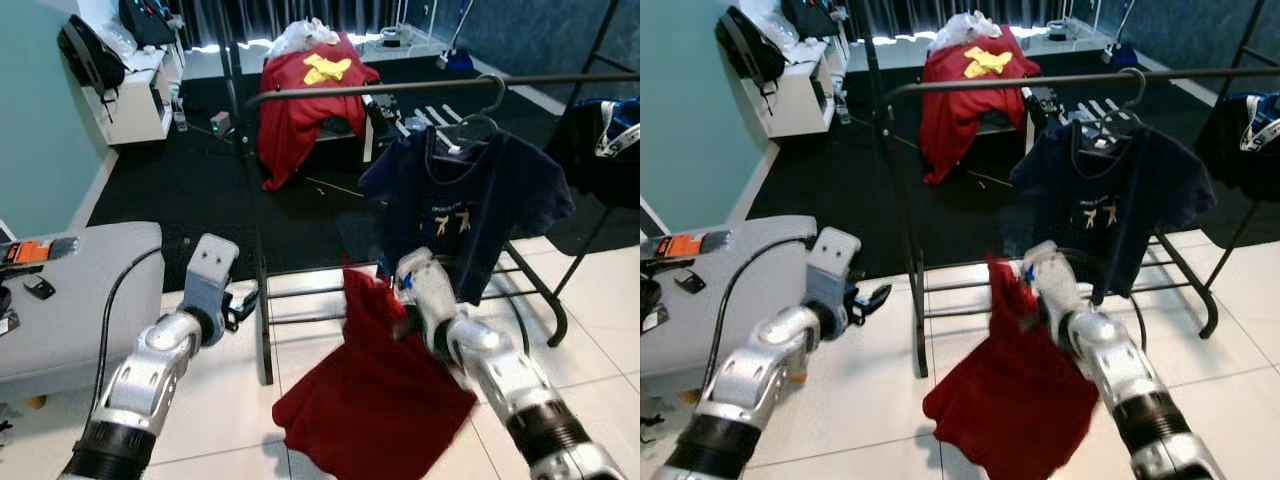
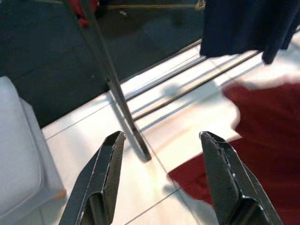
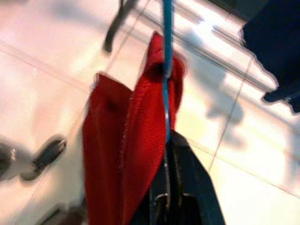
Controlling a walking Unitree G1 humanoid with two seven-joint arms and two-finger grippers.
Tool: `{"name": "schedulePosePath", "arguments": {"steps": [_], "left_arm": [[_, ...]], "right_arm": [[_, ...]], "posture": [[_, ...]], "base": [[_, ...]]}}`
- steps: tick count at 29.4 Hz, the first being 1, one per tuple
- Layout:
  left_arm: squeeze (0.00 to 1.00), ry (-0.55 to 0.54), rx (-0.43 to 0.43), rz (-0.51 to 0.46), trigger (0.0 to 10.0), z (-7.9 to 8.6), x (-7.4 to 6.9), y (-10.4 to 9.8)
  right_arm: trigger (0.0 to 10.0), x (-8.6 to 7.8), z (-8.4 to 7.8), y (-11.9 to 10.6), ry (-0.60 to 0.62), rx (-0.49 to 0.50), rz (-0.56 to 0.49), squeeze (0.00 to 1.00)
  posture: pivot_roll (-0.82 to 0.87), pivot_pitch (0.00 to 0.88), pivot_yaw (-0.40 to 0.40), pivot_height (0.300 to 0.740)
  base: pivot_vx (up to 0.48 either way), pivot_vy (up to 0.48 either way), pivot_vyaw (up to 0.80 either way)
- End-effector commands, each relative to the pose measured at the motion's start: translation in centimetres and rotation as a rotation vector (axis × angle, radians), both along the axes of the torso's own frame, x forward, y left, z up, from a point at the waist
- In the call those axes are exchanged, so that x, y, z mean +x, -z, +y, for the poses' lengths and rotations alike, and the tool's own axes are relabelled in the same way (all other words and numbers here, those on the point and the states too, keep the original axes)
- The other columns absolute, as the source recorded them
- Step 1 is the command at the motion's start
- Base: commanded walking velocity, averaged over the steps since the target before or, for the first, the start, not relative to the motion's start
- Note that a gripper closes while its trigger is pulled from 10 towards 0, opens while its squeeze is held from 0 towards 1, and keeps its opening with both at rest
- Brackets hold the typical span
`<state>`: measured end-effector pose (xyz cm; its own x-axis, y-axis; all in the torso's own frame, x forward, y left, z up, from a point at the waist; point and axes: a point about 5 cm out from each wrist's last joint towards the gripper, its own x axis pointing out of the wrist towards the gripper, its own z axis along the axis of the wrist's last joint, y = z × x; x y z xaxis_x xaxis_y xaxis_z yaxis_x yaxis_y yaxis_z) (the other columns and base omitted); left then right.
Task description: Hang hanger
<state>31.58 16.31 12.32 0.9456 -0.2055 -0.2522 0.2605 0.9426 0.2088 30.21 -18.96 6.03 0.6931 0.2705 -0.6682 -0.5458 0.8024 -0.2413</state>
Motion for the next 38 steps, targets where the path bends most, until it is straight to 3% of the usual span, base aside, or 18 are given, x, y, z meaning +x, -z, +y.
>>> {"name": "schedulePosePath", "arguments": {"steps": [1,4,6,7,9,11,16,19,27,28,29,30,31,32,34,38], "left_arm": [[0.00,-0.016,0.015,-0.004,10.0,0.2,-0.1,0.2],[0.00,-0.015,0.013,-0.032,10.0,0.3,0.0,-0.1],[0.00,-0.041,0.003,-0.051,10.0,1.3,0.0,-0.3],[0.00,-0.041,0.003,-0.051,10.0,1.3,0.0,-0.3],[0.00,-0.079,-0.024,-0.070,10.0,2.6,0.1,-0.4],[0.00,-0.079,-0.024,-0.070,10.0,2.6,0.1,-0.4],[0.00,-0.121,-0.026,-0.114,10.0,5.3,0.3,-0.8],[0.00,-0.115,-0.027,-0.122,10.0,5.9,0.3,-1.1],[0.00,-0.073,-0.082,-0.159,10.0,6.6,0.3,-2.1],[0.00,-0.047,-0.099,-0.172,10.0,6.6,0.3,-2.6],[0.00,-0.047,-0.099,-0.172,10.0,6.6,0.3,-2.6],[0.00,0.002,-0.126,-0.192,10.0,6.4,0.2,-3.3],[0.00,0.044,-0.135,-0.216,10.0,6.2,0.1,-4.1],[0.00,0.044,-0.135,-0.216,10.0,6.2,0.1,-4.1],[0.00,0.103,-0.147,-0.258,10.0,6.0,-0.1,-5.2],[0.00,0.172,-0.144,-0.280,10.0,6.0,-0.6,-5.9]], "right_arm": [[10.0,0.4,1.6,-1.1,-0.040,0.097,-0.030,0.00],[10.0,1.1,1.6,-1.8,-0.056,0.032,-0.122,0.00],[10.0,1.6,2.6,-3.1,-0.098,0.190,-0.192,0.00],[10.0,1.6,2.6,-3.1,-0.098,0.190,-0.192,0.00],[10.0,1.8,3.2,-4.6,-0.158,0.294,-0.251,0.00],[10.0,1.8,3.2,-4.6,-0.158,0.294,-0.251,0.00],[10.0,1.6,3.1,-7.2,-0.294,0.333,-0.338,0.00],[10.0,1.5,2.9,-7.9,-0.328,0.366,-0.349,0.00],[10.0,0.9,1.7,-9.4,-0.445,0.469,-0.287,0.00],[10.0,0.5,0.8,-10.3,-0.491,0.529,-0.260,0.00],[10.0,0.5,0.8,-10.3,-0.491,0.529,-0.260,0.00],[10.0,-0.2,-0.7,-11.0,-0.565,0.547,-0.177,0.00],[10.0,-1.0,-2.1,-11.5,-0.637,0.534,-0.093,0.00],[10.0,-1.0,-2.1,-11.5,-0.637,0.534,-0.093,0.00],[10.0,-1.7,-3.9,-12.6,-0.703,0.529,-0.005,0.00],[10.0,-1.7,-4.7,-14.1,-0.740,0.556,-0.006,0.00]], "posture": [[0.07,0.041,0.029,0.740],[0.07,0.039,0.031,0.740],[0.07,0.027,0.047,0.740],[0.07,0.027,0.047,0.740],[0.05,0.023,0.060,0.740],[0.05,0.023,0.060,0.740],[0.05,0.017,0.071,0.740],[0.05,0.016,0.070,0.740],[0.05,0.014,0.066,0.740],[0.05,0.017,0.065,0.740],[0.05,0.017,0.065,0.740],[0.05,0.023,0.063,0.740],[0.05,0.027,0.056,0.740],[0.05,0.027,0.056,0.740],[0.05,0.032,0.049,0.740],[0.05,0.037,0.046,0.740]], "base": [[0.000,0.000,0.00],[0.000,0.000,0.00],[0.000,0.000,0.00],[0.000,0.000,0.00],[0.000,0.000,0.00],[0.000,0.000,0.00],[0.000,0.000,0.00],[0.000,0.000,0.00],[0.000,0.000,0.00],[0.000,0.000,0.00],[0.000,0.000,0.00],[0.000,0.000,0.00],[0.000,0.000,0.00],[0.000,0.000,0.00],[0.000,0.000,0.00],[0.000,0.000,0.00]]}}
